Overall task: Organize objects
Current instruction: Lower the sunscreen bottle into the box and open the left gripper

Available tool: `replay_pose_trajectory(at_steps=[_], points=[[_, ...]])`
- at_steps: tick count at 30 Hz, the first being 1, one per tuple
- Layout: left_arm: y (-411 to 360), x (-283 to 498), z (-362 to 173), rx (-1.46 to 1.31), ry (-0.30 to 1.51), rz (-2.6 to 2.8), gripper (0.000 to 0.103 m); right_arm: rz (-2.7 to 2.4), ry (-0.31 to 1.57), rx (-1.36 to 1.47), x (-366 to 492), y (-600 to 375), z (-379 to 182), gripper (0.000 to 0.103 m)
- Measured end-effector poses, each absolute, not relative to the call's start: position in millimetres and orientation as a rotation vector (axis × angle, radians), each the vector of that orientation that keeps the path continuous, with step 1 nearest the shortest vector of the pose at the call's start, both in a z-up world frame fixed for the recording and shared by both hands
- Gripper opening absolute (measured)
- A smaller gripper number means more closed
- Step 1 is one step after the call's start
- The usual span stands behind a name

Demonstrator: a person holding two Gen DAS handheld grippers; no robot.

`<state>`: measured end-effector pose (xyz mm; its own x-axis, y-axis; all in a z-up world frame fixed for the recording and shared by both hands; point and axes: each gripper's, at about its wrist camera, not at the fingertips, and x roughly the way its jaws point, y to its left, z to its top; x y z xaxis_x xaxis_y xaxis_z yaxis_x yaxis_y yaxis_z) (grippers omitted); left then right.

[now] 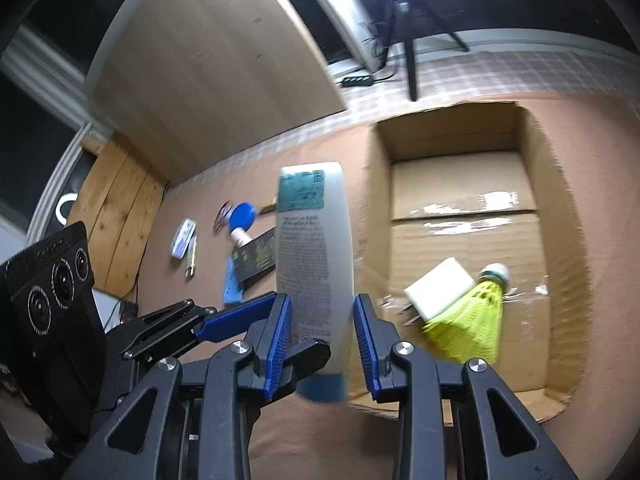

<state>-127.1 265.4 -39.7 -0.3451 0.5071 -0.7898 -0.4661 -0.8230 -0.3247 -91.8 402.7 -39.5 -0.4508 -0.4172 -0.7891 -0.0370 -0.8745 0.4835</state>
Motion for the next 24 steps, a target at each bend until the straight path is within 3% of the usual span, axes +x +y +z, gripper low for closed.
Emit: replay_pose_trajectory(at_steps=[19, 21, 22, 24], points=[[321.1, -187.5, -58.1, -1.322, -0.034, 2.168, 0.047, -2.452, -0.715, 1.505, -131.1, 462.6, -52.2, 0.030], [323.8, -195.3, -60.3, -1.331, -0.041, 2.161, 0.056, -2.456, -0.699, 1.501, -134.8, 463.7, -51.2, 0.032], [323.6, -197.0, -61.0, -1.342, -0.041, 2.164, 0.068, -2.466, -0.696, 1.502, -136.2, 464.9, -50.9, 0.040], [321.5, -197.5, -61.6, -1.335, -0.044, 2.181, 0.071, -2.510, -0.696, 1.509, -137.3, 468.4, -50.0, 0.053]])
